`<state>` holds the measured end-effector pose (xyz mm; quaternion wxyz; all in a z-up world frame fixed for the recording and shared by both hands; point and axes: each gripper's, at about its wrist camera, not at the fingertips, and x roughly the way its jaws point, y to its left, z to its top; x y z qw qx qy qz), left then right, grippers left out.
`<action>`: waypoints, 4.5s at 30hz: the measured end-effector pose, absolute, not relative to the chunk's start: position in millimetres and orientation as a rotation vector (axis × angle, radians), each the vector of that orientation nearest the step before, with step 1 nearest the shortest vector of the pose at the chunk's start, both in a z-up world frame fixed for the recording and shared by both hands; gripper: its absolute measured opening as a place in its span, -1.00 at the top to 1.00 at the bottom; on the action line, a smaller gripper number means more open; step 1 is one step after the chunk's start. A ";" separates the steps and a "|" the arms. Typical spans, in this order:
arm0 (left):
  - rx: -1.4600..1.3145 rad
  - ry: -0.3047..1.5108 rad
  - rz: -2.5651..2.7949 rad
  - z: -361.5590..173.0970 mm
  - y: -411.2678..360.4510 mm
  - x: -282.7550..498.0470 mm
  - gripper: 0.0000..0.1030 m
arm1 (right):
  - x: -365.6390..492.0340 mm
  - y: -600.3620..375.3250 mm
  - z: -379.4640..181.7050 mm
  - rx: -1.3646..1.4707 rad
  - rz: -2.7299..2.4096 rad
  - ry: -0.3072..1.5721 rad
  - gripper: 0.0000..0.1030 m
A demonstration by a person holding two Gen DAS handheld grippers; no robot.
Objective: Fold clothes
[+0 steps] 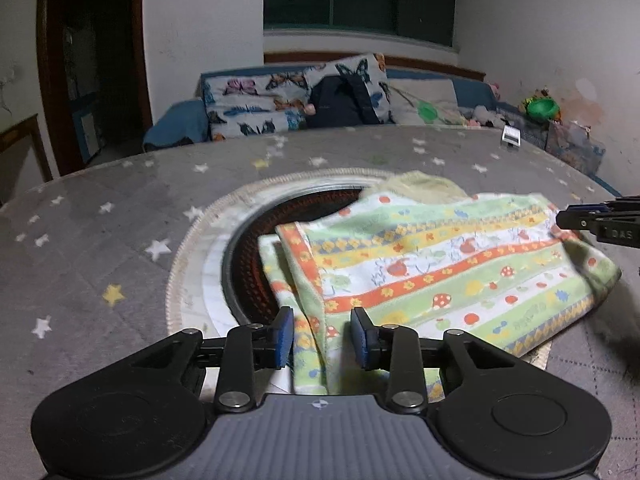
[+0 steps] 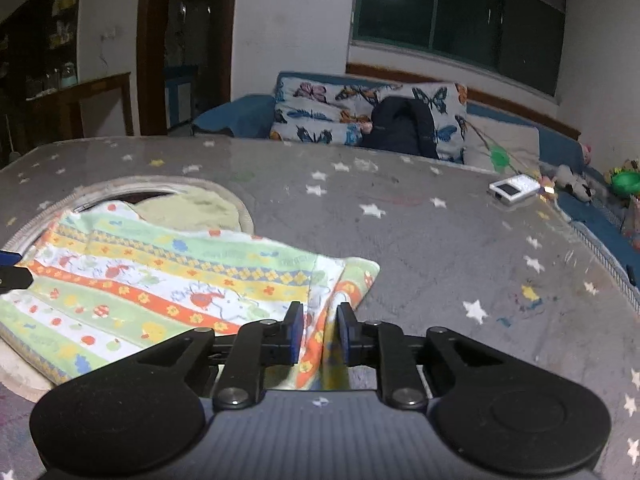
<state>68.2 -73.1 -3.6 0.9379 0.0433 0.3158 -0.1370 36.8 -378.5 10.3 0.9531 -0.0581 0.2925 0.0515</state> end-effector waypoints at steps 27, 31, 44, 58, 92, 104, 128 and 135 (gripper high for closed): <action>0.121 0.631 -0.290 -18.2 -81.0 73.4 -0.03 | 19.4 -338.2 -7.7 -0.080 0.332 0.639 -0.97; 0.094 0.643 -0.275 -19.2 -76.6 76.8 -0.25 | 19.6 -336.9 -8.7 -0.086 0.333 0.644 -1.00; 0.057 0.663 -0.243 -21.3 -68.7 79.7 -0.55 | 19.9 -337.1 -8.9 -0.090 0.331 0.650 -1.00; 0.057 0.664 -0.249 -22.0 -70.7 79.4 -0.60 | 20.7 -337.4 -9.8 -0.091 0.332 0.650 -1.00; 0.055 0.665 -0.254 -22.1 -72.7 79.9 -0.64 | 20.5 -337.1 -9.9 -0.091 0.330 0.650 -1.00; 0.055 0.665 -0.254 -22.6 -73.5 80.3 -0.65 | 20.4 -337.1 -10.0 -0.091 0.330 0.650 -1.00; 0.055 0.665 -0.254 -22.5 -73.1 80.4 -0.65 | 20.6 -336.9 -10.1 -0.092 0.330 0.650 -1.00; 0.055 0.665 -0.254 -22.5 -73.0 80.4 -0.65 | 20.7 -336.8 -10.1 -0.092 0.330 0.650 -1.00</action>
